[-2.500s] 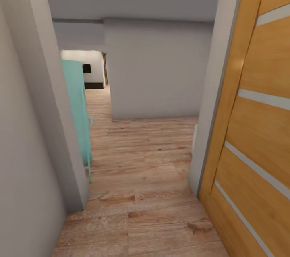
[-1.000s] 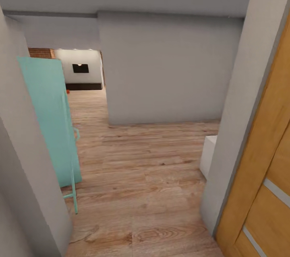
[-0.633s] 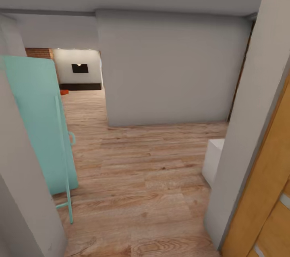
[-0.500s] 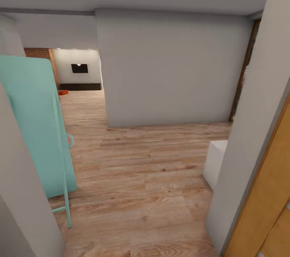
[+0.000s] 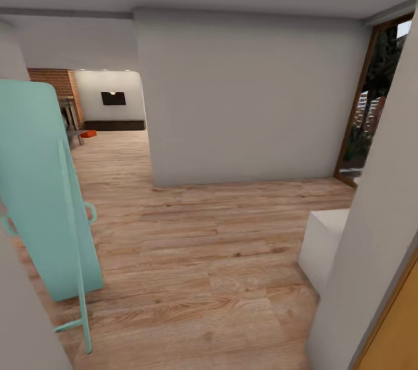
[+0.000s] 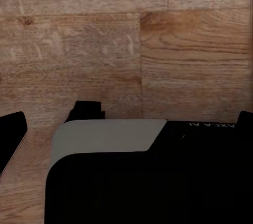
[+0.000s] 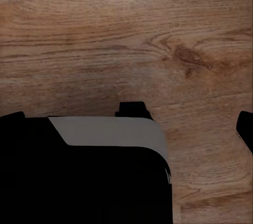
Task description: Move the two storage containers from the living room to the garage. In the garage, place one container on the floor and stack the other container on top of it (either order is fine).
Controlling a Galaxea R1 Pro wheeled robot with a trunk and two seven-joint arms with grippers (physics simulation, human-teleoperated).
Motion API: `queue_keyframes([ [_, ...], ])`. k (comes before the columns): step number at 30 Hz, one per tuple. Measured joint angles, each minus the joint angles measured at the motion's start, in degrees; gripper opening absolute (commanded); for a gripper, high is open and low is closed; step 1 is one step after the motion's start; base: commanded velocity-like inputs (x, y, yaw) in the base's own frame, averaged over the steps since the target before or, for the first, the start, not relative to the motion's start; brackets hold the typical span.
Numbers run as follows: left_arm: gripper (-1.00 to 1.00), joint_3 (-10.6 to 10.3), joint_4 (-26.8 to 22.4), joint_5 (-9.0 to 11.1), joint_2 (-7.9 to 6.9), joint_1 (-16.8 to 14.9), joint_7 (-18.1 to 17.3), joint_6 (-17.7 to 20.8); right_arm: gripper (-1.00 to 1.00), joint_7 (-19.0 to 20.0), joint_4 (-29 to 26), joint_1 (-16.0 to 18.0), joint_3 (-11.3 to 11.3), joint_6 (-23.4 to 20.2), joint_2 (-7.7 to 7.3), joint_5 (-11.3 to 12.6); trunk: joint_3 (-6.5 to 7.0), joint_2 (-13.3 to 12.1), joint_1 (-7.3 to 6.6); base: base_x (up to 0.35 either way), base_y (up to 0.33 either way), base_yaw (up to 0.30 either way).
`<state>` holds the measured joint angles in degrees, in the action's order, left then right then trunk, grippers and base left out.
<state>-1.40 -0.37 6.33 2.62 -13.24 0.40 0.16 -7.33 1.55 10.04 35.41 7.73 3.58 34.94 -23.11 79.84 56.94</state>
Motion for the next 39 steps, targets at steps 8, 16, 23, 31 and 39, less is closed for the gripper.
queue_keyframes([
  [8, 1.00, 0.0, -0.1, 0.0, 0.01, 0.0, 0.0, 0.0, 1.00, 0.0, 0.0, 0.0, 0.0, 0.0, -0.03, 0.0, 0.00, 0.0, 0.00, 0.321, 0.000, 0.000],
  [16, 1.00, 0.0, -0.1, 0.0, 0.01, 0.0, 0.0, 0.0, 1.00, 0.0, 0.0, 0.0, 0.0, 0.0, 0.06, 0.0, 0.00, 0.0, 0.00, 0.321, 0.000, 0.003],
  [23, 1.00, 0.0, -0.1, 0.0, 0.00, 0.0, 0.0, 0.0, 1.00, 0.0, 0.0, 0.0, 0.0, 0.0, 0.06, 0.0, 0.00, 0.0, 0.00, 0.320, 0.000, 0.110],
  [31, 1.00, 0.0, -0.1, 0.0, -0.02, 0.0, 0.0, 0.0, 1.00, 0.0, 0.0, 0.0, 0.0, 0.0, 0.06, 0.0, 0.00, 0.0, 0.00, 0.320, 0.000, 0.010],
  [39, 1.00, 0.0, -0.1, 0.0, -0.08, 0.0, 0.0, 0.0, 1.00, 0.0, 0.0, 0.0, 0.0, 0.0, 0.06, 0.0, 0.00, 0.0, 0.00, 0.320, 0.000, 0.000],
])
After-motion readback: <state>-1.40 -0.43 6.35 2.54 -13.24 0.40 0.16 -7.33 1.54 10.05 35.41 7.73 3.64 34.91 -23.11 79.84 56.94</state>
